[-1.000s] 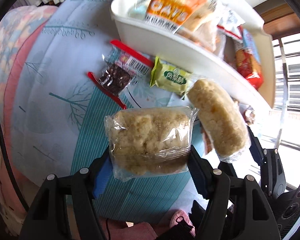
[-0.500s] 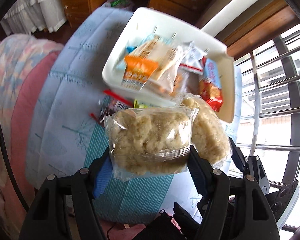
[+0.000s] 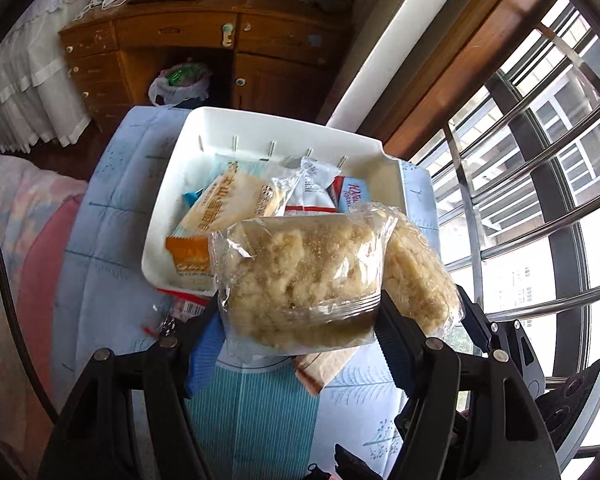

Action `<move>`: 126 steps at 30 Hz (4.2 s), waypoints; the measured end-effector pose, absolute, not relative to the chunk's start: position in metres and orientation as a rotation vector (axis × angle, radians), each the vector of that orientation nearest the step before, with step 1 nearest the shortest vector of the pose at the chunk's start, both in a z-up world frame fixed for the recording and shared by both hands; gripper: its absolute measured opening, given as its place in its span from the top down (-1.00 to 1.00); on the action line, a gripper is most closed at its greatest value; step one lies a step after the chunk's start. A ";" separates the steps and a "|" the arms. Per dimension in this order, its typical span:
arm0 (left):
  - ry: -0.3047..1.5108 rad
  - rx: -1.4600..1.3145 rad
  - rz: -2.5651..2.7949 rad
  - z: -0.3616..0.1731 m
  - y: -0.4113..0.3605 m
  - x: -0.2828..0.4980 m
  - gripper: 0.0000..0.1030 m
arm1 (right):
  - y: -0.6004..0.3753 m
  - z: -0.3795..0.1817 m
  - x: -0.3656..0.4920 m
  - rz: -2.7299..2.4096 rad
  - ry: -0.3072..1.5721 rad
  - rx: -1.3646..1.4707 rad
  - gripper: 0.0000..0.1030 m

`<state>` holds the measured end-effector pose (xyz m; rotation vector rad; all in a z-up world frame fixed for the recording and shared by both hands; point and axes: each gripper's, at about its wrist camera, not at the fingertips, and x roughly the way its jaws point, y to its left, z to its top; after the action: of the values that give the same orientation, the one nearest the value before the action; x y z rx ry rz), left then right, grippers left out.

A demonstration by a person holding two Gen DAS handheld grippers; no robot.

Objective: Organize snacks
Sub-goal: 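Carry both rice-cake bags over the basket and open both tools to drop them, then withdraw both tools and lower them toward the wafer pack and dried-fruit bag, then close the right tool on the brown wafer pack while the left tool grasps the red-lidded dried-fruit bag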

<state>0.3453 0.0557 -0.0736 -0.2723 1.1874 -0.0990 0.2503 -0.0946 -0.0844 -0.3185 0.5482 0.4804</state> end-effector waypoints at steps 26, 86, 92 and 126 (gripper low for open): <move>1.111 -0.234 -0.104 -0.135 0.036 0.406 -0.52 | -0.118 -0.123 0.307 0.342 0.681 -0.268 0.09; 1.422 -0.062 -0.170 -0.201 0.167 0.313 -0.65 | -0.127 -0.188 0.237 0.002 1.283 0.644 -0.43; 1.511 -0.005 -0.177 -0.235 0.167 0.329 -0.66 | -0.121 -0.209 0.237 -0.125 1.313 0.746 -0.44; 1.599 0.016 -0.174 -0.322 0.155 0.367 -0.55 | -0.073 -0.253 0.317 -0.421 1.346 0.594 -0.16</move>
<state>0.3674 0.1553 -0.3220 0.0163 1.5992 -0.1735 0.3169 -0.0733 -0.2527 0.5945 1.3461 -0.4207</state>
